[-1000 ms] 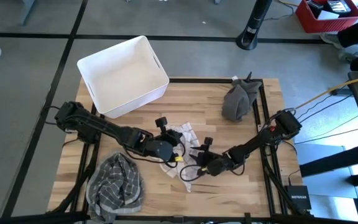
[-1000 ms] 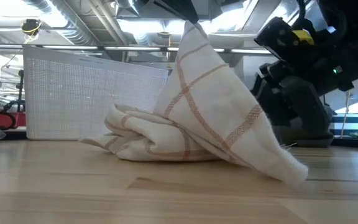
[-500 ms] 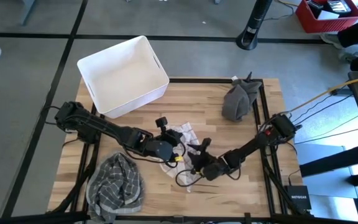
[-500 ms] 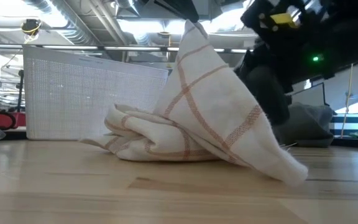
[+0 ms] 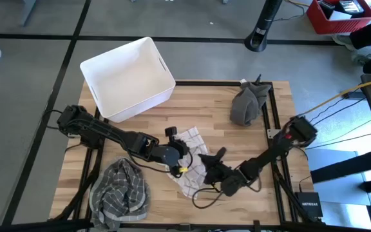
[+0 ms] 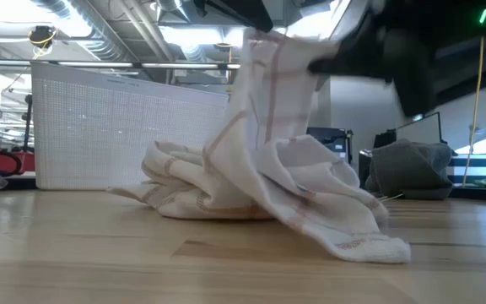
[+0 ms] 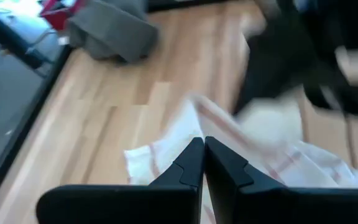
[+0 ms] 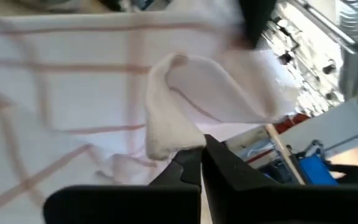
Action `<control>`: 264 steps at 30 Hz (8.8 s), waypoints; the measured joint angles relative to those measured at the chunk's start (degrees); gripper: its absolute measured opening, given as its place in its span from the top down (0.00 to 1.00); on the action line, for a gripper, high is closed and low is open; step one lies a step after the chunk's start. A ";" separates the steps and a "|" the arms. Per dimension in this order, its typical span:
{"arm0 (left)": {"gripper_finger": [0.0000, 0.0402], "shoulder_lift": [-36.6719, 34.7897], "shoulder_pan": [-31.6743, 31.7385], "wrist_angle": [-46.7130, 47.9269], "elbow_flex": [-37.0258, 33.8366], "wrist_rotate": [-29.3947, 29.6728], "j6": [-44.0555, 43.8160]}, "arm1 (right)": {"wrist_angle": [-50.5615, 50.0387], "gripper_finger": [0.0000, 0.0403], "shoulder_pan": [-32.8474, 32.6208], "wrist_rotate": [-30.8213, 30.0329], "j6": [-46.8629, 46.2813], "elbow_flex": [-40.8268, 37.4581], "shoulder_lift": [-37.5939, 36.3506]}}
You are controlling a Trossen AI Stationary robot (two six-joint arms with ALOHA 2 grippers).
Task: Fold towel
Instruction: Fold the brown-white towel
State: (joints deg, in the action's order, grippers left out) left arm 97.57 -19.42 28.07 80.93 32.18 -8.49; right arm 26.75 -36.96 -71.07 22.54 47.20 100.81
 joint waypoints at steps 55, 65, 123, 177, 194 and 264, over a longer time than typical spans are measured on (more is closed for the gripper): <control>0.65 15.68 -4.90 38.38 3.31 6.44 -32.63 | -63.12 1.00 12.62 4.22 -47.59 0.10 -22.81; 0.65 11.36 -11.44 33.08 2.16 -0.91 -44.07 | -64.83 1.00 12.60 6.09 -47.77 1.27 -22.81; 1.00 -7.51 -14.05 47.89 13.53 27.20 -24.61 | -84.55 1.00 3.20 -2.30 -30.13 37.07 -34.00; 0.99 -13.13 -17.71 44.54 2.15 13.74 -32.42 | -89.03 1.00 3.18 10.39 -46.39 21.16 -31.05; 0.90 3.38 -11.41 16.82 -11.74 -10.84 -28.67 | -46.95 1.00 3.25 17.18 -50.74 -13.66 -26.86; 0.99 -7.13 -19.43 46.33 12.35 28.84 -30.06 | -64.32 0.98 -4.01 -0.36 -25.93 26.48 -31.22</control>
State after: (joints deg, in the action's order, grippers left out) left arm 90.44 -38.85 74.40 93.28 61.02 -38.54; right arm -37.56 -40.97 -71.43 -3.40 73.68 69.59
